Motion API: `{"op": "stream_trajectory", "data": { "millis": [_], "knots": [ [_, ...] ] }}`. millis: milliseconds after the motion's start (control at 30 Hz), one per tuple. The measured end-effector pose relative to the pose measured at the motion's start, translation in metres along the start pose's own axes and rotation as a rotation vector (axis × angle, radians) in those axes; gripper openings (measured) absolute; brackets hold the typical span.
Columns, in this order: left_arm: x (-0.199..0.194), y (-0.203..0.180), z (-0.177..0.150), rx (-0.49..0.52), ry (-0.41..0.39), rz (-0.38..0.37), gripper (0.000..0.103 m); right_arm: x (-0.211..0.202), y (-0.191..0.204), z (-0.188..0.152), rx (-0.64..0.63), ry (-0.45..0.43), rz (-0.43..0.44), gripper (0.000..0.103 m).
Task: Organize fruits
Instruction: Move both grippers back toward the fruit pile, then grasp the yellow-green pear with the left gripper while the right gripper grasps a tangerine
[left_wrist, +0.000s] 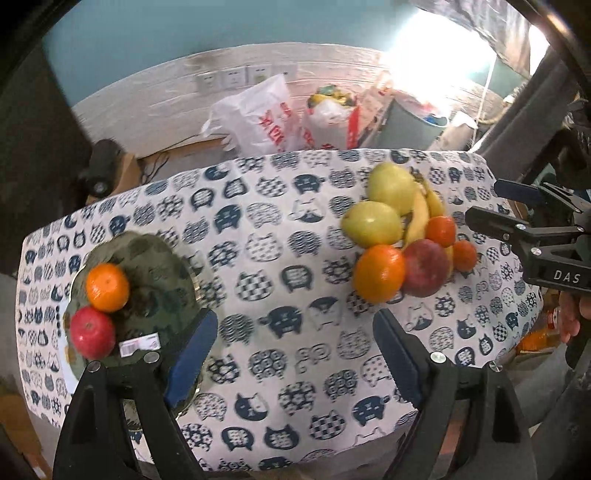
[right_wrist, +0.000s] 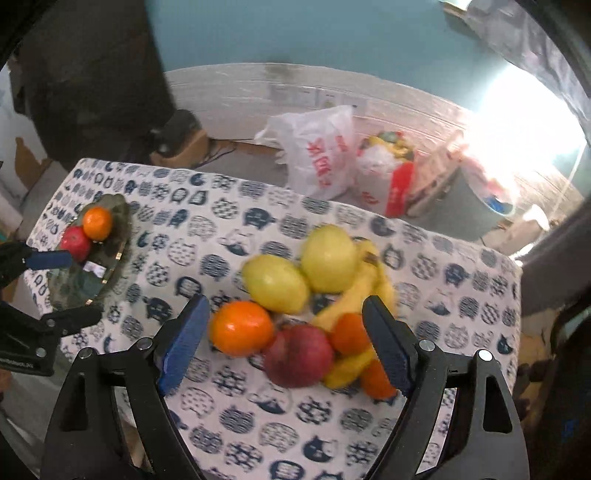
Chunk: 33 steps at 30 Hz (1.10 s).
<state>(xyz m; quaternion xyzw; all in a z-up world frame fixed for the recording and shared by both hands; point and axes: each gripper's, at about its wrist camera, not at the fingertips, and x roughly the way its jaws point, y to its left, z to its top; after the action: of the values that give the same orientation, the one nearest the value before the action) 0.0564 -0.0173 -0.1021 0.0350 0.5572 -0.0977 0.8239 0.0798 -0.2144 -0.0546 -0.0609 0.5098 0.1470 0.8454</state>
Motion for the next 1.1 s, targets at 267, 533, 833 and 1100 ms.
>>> {"op": "stream_trajectory", "data": {
  "millis": [267, 533, 833, 1100],
  "knots": [
    [0.005, -0.035, 0.015, 0.042, 0.003, -0.042, 0.087, -0.006, -0.048, -0.024, 0.079, 0.010, -0.031, 0.084],
    [0.020, -0.063, 0.026, 0.088, 0.014, -0.066, 0.087, -0.003, -0.086, -0.048, 0.157, 0.039, -0.056, 0.084],
    [0.058, -0.073, 0.026, 0.121, 0.084, -0.060, 0.087, 0.040, -0.103, -0.072, 0.161, 0.153, -0.043, 0.084],
    [0.079, -0.073, 0.028, 0.111, 0.130, -0.069, 0.087, 0.074, -0.110, -0.089, 0.142, 0.243, -0.045, 0.084]
  ]
}}
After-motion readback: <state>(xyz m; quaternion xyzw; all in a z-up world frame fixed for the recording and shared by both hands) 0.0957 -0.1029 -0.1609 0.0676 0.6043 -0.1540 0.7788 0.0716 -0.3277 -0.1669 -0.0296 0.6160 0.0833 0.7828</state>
